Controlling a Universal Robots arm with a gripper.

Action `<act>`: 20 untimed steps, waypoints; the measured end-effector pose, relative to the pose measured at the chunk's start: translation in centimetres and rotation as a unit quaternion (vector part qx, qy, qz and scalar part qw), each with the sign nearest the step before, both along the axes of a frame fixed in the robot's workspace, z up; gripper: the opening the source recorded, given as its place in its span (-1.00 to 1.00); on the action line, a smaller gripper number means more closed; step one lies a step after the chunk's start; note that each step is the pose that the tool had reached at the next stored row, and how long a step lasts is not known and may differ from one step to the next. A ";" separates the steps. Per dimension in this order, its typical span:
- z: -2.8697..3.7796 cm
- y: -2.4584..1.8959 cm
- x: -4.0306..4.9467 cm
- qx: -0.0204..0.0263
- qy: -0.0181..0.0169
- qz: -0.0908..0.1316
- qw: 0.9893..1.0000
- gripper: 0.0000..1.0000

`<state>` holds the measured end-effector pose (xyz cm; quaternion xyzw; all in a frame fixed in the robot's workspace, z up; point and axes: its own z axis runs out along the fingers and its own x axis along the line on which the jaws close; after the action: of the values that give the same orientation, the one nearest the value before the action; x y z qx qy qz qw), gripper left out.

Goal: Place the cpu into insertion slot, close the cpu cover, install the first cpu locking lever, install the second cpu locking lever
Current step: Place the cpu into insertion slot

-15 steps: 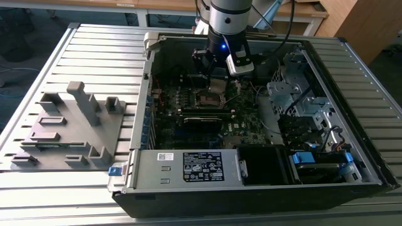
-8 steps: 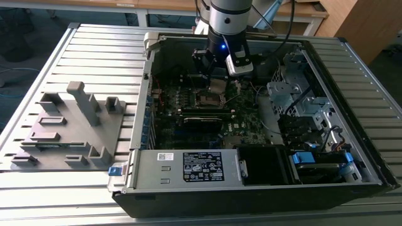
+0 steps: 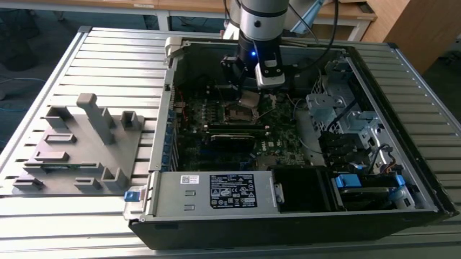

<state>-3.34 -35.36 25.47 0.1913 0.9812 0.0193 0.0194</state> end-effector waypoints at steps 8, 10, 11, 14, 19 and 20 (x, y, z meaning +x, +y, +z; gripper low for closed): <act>-0.12 -0.01 0.00 0.000 0.000 -0.056 0.998 0.08; -0.13 0.00 0.00 0.000 0.000 -0.057 0.998 0.08; -0.13 0.00 0.00 0.000 0.000 -0.057 0.998 0.08; -0.13 0.00 0.00 0.000 0.000 -0.057 0.998 0.08; -0.13 0.00 0.00 0.000 0.000 -0.057 0.998 0.08; -0.13 0.00 0.00 0.000 0.000 -0.057 0.998 0.08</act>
<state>-3.34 -35.36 25.34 0.2469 0.9687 0.0182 0.0205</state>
